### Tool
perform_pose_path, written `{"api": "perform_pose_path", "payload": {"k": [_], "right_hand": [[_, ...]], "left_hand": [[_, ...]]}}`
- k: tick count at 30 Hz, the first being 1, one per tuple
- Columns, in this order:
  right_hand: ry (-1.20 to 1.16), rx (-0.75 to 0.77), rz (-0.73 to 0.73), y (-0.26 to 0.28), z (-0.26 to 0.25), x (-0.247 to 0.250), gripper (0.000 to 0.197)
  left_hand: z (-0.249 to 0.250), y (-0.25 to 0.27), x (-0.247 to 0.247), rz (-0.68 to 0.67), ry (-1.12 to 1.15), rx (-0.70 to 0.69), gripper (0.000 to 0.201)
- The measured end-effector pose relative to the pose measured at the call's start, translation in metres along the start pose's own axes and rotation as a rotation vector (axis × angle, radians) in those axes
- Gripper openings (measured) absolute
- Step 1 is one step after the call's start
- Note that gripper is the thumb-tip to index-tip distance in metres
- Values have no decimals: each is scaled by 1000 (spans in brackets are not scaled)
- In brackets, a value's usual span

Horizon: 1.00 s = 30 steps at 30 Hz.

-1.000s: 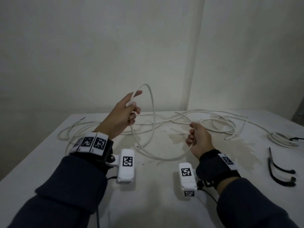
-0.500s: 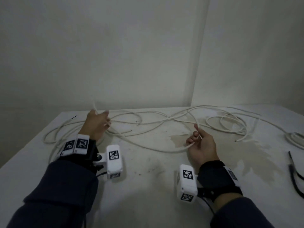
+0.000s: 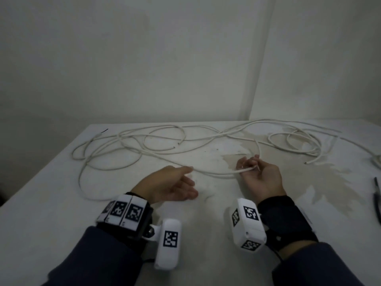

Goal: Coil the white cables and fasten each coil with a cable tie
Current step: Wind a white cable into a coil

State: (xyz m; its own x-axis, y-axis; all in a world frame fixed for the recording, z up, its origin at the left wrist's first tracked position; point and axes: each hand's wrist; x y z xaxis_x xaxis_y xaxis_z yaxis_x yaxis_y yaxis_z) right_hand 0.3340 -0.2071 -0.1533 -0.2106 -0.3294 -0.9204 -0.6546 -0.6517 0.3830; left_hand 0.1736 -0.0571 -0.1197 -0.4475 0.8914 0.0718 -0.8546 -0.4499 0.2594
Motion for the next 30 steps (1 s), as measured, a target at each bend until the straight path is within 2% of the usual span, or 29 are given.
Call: {"api": "perform_pose_path", "payload": {"k": [2,4,7,9,11,13,16,17,20,22,24,26,28,30], "right_hand": [[-1,-32,-18,6,6,3,23],[55,-44,-28,10,14,4,24],[266,-72,-33,13,28,-1,21],[388,-109,-31,19,37,-3,19],[460,-121,-48,24,43,-5,18],[521,-107,-47,26,47,-6,23],[659,-110,-35,25,48,-5,45],[711,-109,-24,25,49,-5,47],[874,-24,17,23,48,-6,50],[906,43,38,20,43,-7,53],[904,49,52,18,37,-8,45],[929,30,52,20,34,-11,27],[1023,68,31,24,32,-13,19],[1138,182,-8,28,33,-14,17]], "left_hand": [[-6,-2,-5,-20,154,2,33],[-12,-6,-8,35,365,-73,27],[-17,-6,-13,95,669,-151,15],[-18,-7,-12,190,842,-187,16],[-15,-9,-11,305,905,-283,11],[-16,-12,-12,369,842,-373,16],[-19,-12,-12,412,646,-438,35],[-19,-12,-11,425,611,-448,36],[-21,-14,-7,498,648,-484,17],[-22,-15,-3,504,685,-484,16],[-23,-14,-4,428,684,-476,23],[-23,-13,-6,339,623,-479,23],[-22,-14,-9,332,514,-501,21],[-20,-15,-10,348,410,-528,22]]}}
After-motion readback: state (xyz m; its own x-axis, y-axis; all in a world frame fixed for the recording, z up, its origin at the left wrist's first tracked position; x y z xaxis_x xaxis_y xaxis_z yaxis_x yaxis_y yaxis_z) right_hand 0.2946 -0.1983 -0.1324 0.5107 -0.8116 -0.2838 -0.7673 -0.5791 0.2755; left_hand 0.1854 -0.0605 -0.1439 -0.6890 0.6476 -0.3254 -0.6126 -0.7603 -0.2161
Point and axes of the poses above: each hand's wrist, its own y-axis away from the middle knuckle, its own x-axis out of the back of the hand, z = x × y, and after that the axes turned 13 degrees about -x, right-handed
